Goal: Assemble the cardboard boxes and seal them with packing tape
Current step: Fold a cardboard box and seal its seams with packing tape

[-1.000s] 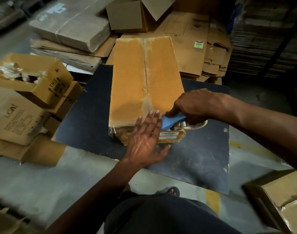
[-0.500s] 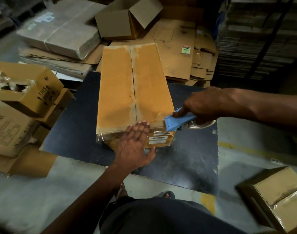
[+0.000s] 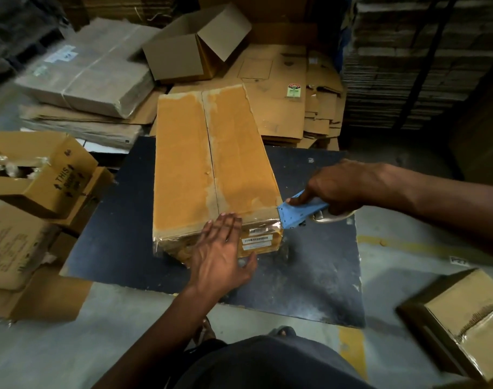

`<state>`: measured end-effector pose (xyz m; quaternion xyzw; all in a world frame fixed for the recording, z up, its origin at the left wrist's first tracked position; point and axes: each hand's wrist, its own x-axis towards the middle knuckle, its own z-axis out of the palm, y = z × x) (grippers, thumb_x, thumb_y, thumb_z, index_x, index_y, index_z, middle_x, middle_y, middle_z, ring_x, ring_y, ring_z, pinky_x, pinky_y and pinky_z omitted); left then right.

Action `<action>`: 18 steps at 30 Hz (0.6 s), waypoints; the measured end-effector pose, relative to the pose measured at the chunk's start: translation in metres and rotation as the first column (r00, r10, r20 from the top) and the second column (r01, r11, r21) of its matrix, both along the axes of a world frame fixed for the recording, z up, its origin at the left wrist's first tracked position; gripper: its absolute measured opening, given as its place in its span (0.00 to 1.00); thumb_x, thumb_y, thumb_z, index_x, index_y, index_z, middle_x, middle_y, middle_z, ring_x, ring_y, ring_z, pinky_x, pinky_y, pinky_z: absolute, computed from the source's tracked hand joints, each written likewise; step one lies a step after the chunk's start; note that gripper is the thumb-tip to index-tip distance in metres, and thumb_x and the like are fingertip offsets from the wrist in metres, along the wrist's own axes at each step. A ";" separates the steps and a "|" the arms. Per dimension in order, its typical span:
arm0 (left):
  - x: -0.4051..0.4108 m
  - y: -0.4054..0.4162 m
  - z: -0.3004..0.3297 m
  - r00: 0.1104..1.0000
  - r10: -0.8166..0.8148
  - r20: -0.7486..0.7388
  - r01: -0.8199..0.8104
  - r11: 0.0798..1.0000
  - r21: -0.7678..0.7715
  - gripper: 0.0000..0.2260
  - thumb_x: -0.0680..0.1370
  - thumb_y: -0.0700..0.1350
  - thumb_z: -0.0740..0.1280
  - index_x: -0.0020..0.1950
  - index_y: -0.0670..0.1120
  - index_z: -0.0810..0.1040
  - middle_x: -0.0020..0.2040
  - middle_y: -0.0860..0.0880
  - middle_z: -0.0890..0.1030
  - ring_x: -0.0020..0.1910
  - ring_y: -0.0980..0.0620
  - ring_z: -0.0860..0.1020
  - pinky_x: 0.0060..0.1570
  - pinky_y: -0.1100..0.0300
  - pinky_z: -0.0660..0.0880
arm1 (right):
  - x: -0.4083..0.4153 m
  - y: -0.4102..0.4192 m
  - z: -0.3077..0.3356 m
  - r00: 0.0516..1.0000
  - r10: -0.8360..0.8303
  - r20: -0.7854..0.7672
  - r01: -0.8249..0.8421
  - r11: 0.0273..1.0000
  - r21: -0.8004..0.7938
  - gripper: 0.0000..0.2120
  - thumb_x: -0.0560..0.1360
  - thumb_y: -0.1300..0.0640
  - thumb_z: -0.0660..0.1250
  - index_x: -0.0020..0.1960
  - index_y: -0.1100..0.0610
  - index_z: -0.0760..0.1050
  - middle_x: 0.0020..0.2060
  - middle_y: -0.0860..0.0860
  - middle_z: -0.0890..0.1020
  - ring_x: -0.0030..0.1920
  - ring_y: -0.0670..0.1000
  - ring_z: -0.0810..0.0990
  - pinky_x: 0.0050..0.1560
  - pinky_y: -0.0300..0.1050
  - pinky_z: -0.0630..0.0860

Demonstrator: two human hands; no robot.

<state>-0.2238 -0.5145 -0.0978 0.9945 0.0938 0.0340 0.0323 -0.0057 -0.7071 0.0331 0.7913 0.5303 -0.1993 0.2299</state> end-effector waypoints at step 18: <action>0.042 -0.044 0.010 0.972 -0.194 -0.132 0.192 0.981 -0.028 0.42 0.79 0.68 0.51 0.85 0.44 0.46 0.85 0.44 0.47 0.84 0.48 0.48 0.81 0.56 0.42 | 0.031 -0.066 0.018 0.945 -0.302 -0.123 0.298 0.953 -0.052 0.40 0.75 0.57 0.75 0.78 0.34 0.60 0.60 0.45 0.75 0.56 0.49 0.75 0.56 0.46 0.73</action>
